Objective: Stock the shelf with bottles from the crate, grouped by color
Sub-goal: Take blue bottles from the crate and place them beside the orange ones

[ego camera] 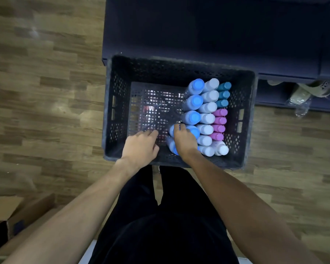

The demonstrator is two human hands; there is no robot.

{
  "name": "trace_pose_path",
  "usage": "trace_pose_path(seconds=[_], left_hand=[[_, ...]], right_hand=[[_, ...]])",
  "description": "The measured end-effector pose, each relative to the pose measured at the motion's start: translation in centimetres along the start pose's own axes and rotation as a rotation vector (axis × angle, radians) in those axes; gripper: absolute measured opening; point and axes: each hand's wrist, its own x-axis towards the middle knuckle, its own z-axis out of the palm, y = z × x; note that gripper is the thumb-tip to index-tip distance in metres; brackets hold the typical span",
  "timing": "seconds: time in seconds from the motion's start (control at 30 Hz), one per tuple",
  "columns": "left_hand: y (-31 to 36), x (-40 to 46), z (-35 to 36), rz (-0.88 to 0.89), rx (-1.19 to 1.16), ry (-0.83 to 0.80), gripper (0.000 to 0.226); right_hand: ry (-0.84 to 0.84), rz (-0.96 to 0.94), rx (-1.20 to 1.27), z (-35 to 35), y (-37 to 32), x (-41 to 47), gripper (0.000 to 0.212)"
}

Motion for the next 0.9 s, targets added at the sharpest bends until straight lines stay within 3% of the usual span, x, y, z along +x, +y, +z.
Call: trace_pose_path(seconds=[0.43, 0.77, 0.9], left_hand=[[-1.3, 0.2, -3.2, 0.033, -0.001, 0.077, 0.015], [0.3, 3.7, -12.6, 0.186, 0.070, 0.307, 0.020], [-0.1, 5.1, -18.0, 0.244, 0.156, 0.407, 0.019]], right_hand=[[0.166, -0.033, 0.086, -5.9, 0.8, -1.8, 0.054], [0.436, -0.147, 0.347, -18.9, 0.3, -6.8, 0.048], [0.587, -0.212, 0.307, -23.9, 0.0, -8.8, 0.046]])
